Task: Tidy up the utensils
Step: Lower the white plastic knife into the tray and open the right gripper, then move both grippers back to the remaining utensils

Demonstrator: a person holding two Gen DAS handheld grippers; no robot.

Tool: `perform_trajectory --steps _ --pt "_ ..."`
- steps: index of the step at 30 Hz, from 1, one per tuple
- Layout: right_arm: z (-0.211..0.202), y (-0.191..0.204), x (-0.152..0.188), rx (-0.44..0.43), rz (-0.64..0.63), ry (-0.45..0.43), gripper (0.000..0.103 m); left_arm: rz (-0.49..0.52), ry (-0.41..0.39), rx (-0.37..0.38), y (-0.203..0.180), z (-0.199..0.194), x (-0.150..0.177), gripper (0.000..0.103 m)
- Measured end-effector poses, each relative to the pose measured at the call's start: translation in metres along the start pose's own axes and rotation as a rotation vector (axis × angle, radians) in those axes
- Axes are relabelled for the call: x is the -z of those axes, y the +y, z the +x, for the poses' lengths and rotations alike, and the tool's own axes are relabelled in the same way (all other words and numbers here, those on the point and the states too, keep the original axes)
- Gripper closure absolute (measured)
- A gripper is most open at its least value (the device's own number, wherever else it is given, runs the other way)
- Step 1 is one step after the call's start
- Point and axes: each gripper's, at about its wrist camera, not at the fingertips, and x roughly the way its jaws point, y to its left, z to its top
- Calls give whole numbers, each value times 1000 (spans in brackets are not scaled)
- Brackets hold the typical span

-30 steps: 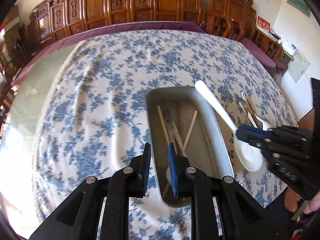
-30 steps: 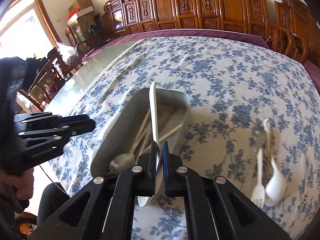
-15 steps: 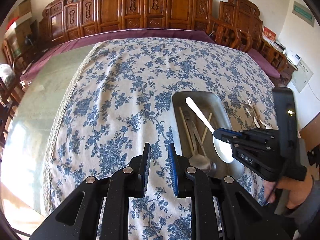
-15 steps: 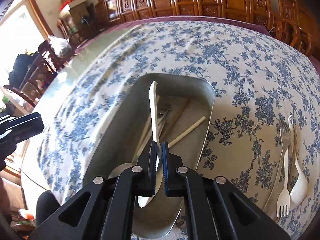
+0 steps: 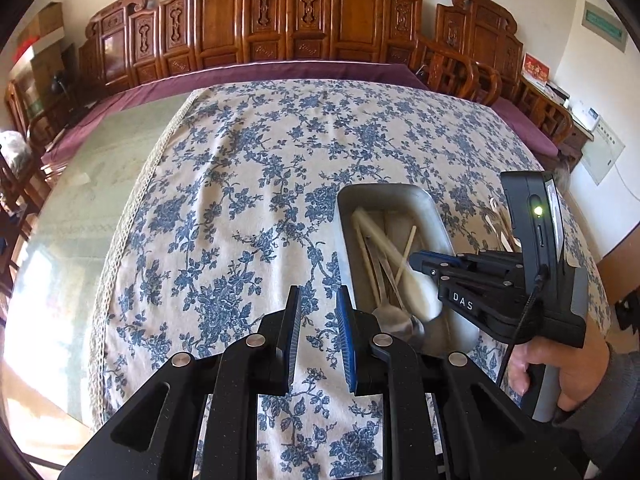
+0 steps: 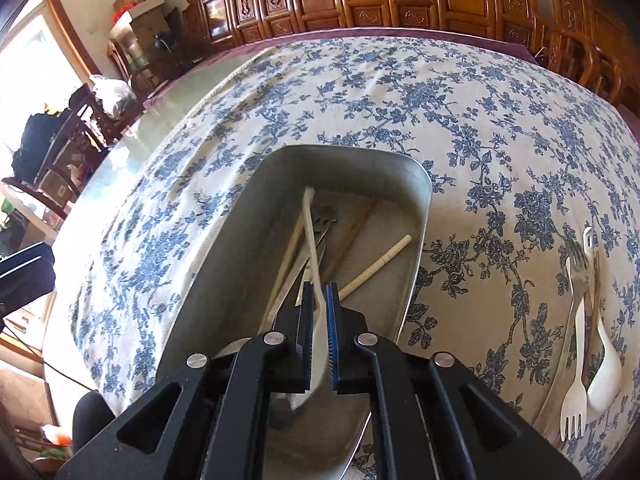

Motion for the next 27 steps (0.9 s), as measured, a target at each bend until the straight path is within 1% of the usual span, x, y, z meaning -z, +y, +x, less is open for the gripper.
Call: perform_trajectory --steps 4,6,7,9,12,14,16,17,21,22,23,26,27 --pt "-18 -3 4 -10 -10 -34 95 7 -2 -1 -9 -2 -1 86" --pt "-34 -8 7 -15 -13 -62 95 11 -4 0 -14 -3 -2 84" --pt "-41 -10 9 -15 -16 -74 94 16 -8 3 -19 -4 -2 80" --pt "-58 -15 15 -14 -25 -103 95 23 -14 9 -27 -5 -3 79" --pt "-86 -31 26 -1 -33 -142 94 35 -20 25 -42 -6 -5 76" --pt "-99 -41 33 7 -34 -154 94 46 -28 37 -54 -7 -6 70" --pt "-112 -53 40 22 -30 -164 94 60 -37 50 -67 -7 -7 67" --pt "-117 -59 43 29 -27 -170 94 68 -39 56 -73 -6 -8 64" --pt "-139 -84 55 57 -9 -194 94 98 -42 78 -98 -3 -10 62" --pt "-142 -88 57 61 -5 -197 94 103 -41 84 -104 -3 -10 59" --pt "-146 -94 59 70 -1 -200 94 107 -43 89 -108 -2 -10 51" --pt "-155 -107 66 84 10 -214 87 123 -58 98 -122 -2 -11 42" --pt "-158 -112 68 87 15 -218 84 127 -59 100 -126 -2 -12 41"
